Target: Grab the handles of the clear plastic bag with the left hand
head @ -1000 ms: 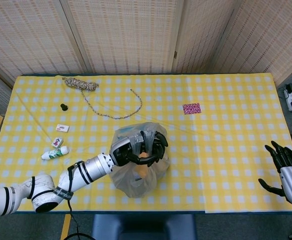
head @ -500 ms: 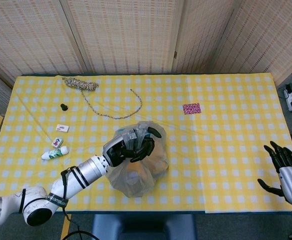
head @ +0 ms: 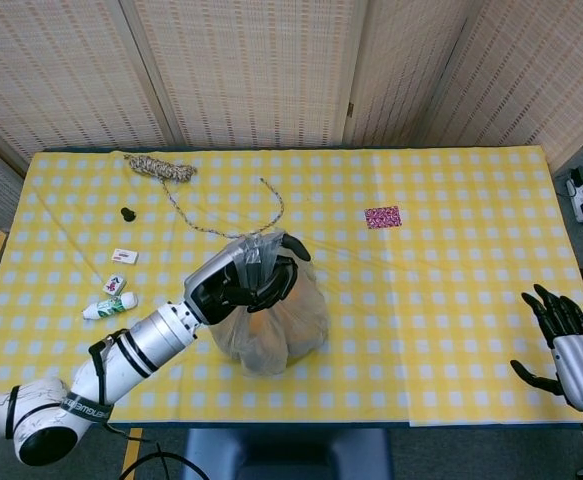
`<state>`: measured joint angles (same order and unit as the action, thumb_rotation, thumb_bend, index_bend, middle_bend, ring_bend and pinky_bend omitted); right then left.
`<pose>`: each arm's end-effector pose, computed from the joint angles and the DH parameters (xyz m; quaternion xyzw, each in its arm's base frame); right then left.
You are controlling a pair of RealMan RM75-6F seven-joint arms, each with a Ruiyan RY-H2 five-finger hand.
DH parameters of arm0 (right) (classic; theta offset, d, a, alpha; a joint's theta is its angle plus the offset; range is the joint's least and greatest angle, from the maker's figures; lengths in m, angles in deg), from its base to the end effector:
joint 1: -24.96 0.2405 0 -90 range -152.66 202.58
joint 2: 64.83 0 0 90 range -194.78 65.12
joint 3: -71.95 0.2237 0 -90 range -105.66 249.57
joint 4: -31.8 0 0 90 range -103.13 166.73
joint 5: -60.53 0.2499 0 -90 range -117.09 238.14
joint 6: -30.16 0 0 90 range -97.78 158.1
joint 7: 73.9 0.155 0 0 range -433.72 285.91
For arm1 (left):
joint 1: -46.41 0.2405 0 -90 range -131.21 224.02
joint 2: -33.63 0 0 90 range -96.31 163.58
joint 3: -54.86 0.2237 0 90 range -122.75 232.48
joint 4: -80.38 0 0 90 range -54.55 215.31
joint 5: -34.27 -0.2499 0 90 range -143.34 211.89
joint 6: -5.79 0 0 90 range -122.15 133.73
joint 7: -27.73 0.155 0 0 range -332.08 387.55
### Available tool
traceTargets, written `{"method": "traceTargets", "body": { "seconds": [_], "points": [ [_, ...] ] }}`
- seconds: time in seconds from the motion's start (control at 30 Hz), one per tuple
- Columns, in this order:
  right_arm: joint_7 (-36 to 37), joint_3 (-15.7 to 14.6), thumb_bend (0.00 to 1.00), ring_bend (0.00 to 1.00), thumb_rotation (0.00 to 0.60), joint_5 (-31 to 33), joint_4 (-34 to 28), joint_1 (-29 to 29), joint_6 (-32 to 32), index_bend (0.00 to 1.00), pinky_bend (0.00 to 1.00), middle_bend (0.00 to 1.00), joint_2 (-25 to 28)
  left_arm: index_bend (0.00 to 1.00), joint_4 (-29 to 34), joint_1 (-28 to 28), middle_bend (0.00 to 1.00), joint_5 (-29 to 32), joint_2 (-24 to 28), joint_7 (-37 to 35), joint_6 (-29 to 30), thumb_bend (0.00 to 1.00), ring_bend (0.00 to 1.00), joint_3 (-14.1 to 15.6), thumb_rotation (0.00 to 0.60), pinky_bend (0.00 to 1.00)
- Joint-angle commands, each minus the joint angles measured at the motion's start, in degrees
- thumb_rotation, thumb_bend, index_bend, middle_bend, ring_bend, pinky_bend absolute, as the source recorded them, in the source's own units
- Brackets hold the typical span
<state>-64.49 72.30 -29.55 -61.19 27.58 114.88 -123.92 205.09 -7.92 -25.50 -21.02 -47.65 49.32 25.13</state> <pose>-0.3075 -0.1702 0.1227 0.5973 -0.4261 0.3984 0.5504 0.0873 0.2950 0.0808 0.3686 0.7495 0.5154 0.1917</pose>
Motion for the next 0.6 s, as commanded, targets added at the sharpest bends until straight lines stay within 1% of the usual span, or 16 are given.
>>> {"method": "traceTargets", "body": {
  "seconds": [0.03, 0.2, 0.3, 0.33, 0.43, 0.5, 0.6],
  "points": [
    [0.24, -0.05, 0.25, 0.00, 0.600, -0.30, -0.13, -0.08, 0.30, 0.00, 0.00, 0.00, 0.09, 0.44, 2.04, 0.00, 0.71, 2.15, 4.01, 0.93, -0.48, 0.63, 0.77, -4.88, 0.600, 0.94],
    [0.21, -0.11, 0.25, 0.00, 0.600, -1.00, -0.56, -0.11, 0.85, 0.00, 0.00, 0.00, 0.10, 0.44, 4.04, -2.02, 0.71, 8.78, 9.34, 3.26, -1.71, 0.63, 0.77, -11.24, 0.600, 0.94],
    [0.13, -0.12, 0.25, 0.00, 0.600, -0.78, -0.62, -0.03, 0.53, 0.00, 0.00, 0.00, 0.06, 0.44, 4.64, -3.97, 0.71, 12.84, 11.90, 5.28, -2.57, 0.62, 0.77, -14.31, 0.600, 0.94],
    [0.14, -0.10, 0.25, 0.00, 0.600, -0.68, -0.61, -0.01, 0.46, 0.00, 0.00, 0.00, 0.05, 0.45, 4.66, -4.55, 0.71, 13.87, 12.42, 5.96, -2.80, 0.62, 0.77, -14.93, 0.600, 0.94],
    [0.08, 0.07, 0.25, 0.00, 0.600, -0.43, -0.55, 0.03, 0.47, 0.00, 0.00, 0.00, -0.01, 0.45, 4.50, -6.21, 0.71, 17.42, 13.23, 8.20, -3.29, 0.62, 0.77, -15.82, 0.600, 0.94],
    [0.12, 0.10, 0.25, 0.00, 0.600, -0.31, -0.51, 0.08, 0.36, 0.00, 0.00, 0.00, -0.03, 0.45, 4.43, -6.89, 0.71, 19.21, 13.07, 9.46, -3.47, 0.62, 0.77, -15.81, 0.600, 0.94],
    [0.12, 0.15, 0.25, 0.00, 0.600, -0.13, -0.40, 0.18, 0.13, 0.00, 0.00, 0.00, -0.03, 0.45, 3.89, -7.15, 0.71, 20.28, 12.11, 10.80, -3.87, 0.62, 0.77, -15.35, 0.600, 0.94]
  ]
}}
